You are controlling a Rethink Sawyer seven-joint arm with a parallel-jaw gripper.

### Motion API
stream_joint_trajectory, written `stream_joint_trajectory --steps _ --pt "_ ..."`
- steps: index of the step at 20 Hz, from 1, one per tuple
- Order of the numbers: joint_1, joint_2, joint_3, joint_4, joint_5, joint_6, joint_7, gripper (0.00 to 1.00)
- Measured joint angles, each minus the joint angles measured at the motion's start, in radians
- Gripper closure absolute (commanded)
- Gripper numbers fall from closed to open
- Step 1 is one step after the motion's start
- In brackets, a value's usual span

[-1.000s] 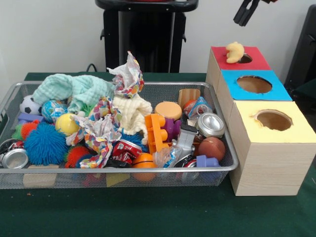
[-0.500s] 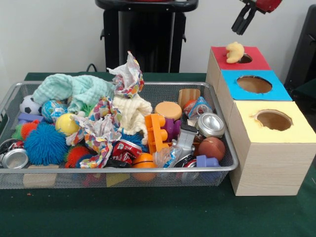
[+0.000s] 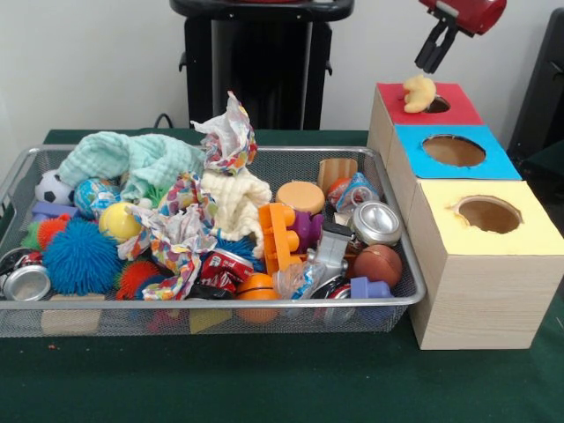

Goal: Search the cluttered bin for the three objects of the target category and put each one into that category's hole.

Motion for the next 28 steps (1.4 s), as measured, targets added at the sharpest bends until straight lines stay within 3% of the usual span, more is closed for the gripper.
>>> stream_joint_trajectory --steps 13,28 --pt "-0.026 0.033 0.069 0.004 0.001 -0.132 0.000 1.00" --pt "-0.028 0.045 0.074 0.018 0.001 -0.138 0.000 1.00"
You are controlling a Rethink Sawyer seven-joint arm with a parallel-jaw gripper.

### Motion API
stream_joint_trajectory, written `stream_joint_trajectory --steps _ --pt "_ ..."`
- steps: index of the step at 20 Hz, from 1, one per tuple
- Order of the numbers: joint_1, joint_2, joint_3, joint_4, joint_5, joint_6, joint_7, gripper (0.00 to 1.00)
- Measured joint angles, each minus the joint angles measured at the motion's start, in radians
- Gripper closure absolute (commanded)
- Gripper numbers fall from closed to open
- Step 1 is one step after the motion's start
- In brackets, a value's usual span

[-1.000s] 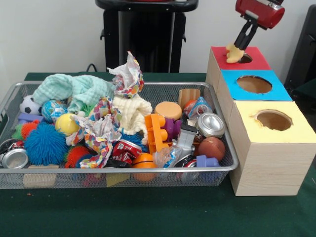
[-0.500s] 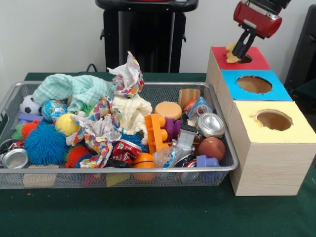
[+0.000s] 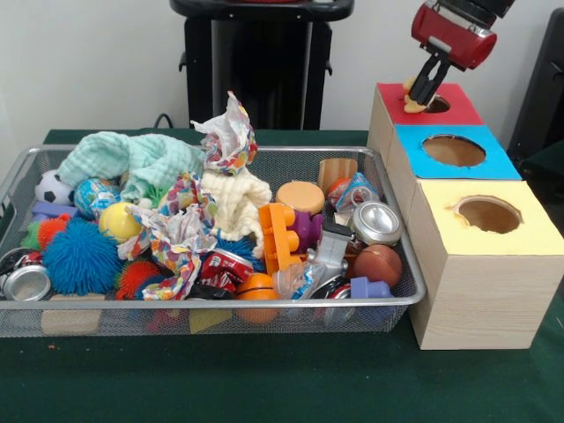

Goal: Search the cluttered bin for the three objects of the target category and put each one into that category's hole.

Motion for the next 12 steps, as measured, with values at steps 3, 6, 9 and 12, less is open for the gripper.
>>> stream_joint_trajectory --steps 3,6,9,12 --pt "0.000 0.000 -0.016 0.000 0.000 0.001 0.000 1.00" --pt "0.003 0.000 -0.043 0.000 0.000 0.008 0.000 1.00" --pt "0.011 -0.001 -0.092 -0.001 0.000 0.025 0.000 1.00" --pt "0.019 -0.004 -0.136 -0.001 0.000 0.041 0.000 1.00"
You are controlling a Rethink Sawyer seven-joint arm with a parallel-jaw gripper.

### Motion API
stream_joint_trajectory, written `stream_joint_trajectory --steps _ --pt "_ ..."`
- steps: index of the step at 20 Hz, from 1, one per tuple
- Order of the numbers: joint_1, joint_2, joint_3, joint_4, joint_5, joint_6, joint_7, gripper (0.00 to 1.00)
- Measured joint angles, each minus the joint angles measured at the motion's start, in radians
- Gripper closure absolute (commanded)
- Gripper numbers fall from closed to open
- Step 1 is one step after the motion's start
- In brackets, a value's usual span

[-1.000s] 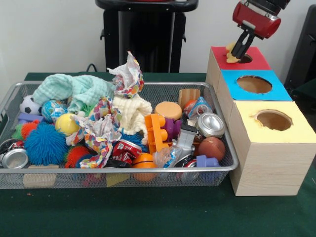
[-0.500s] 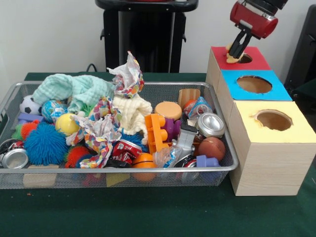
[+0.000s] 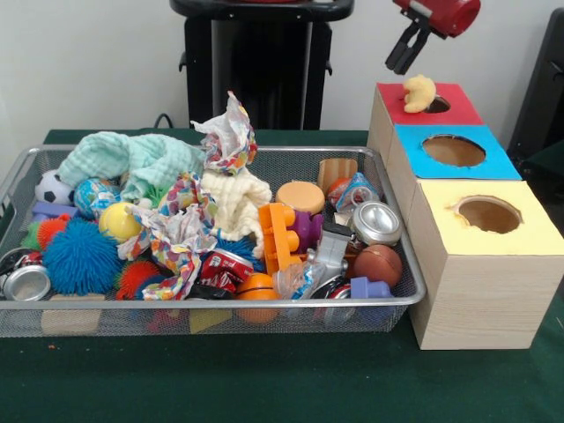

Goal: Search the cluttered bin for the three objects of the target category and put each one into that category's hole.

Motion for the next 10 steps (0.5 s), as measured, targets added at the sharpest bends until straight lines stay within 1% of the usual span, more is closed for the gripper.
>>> stream_joint_trajectory --steps 4,10 --pt "0.015 -0.009 -0.022 0.001 0.000 0.029 0.000 1.00" --pt "0.056 -0.014 -0.027 0.001 0.000 0.080 0.000 1.00"
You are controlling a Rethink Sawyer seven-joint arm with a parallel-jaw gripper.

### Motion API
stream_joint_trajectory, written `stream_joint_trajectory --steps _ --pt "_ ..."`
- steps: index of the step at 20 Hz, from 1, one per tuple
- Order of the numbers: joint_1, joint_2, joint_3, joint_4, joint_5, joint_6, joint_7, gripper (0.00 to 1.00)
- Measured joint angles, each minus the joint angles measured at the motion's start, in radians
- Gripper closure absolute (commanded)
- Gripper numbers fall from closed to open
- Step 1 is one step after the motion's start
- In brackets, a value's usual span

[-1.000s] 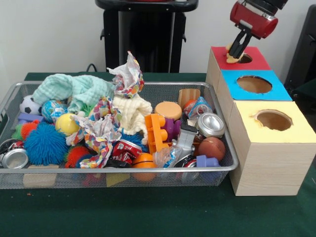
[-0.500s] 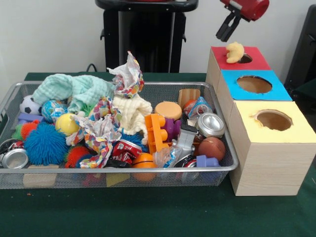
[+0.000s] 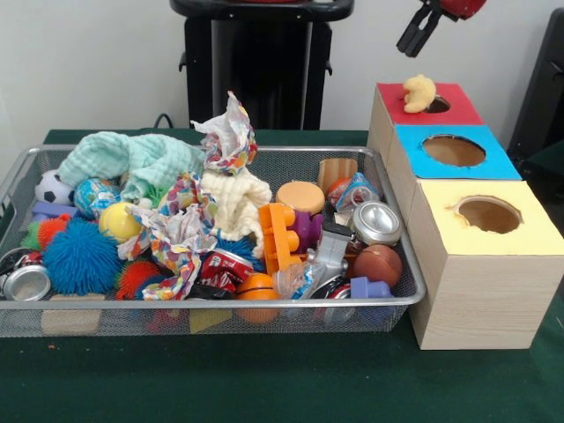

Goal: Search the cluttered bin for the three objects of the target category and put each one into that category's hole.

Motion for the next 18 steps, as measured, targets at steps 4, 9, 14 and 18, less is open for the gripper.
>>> stream_joint_trajectory --steps 4,9,14,18 --pt "0.010 0.001 0.000 0.000 0.000 0.017 0.000 1.00" --pt "-0.003 0.001 0.000 0.000 0.000 0.018 0.000 1.00" --pt "-0.062 0.012 0.010 0.000 0.000 0.010 0.000 1.00" --pt "-0.103 0.042 0.025 0.000 0.000 -0.019 0.000 1.00"
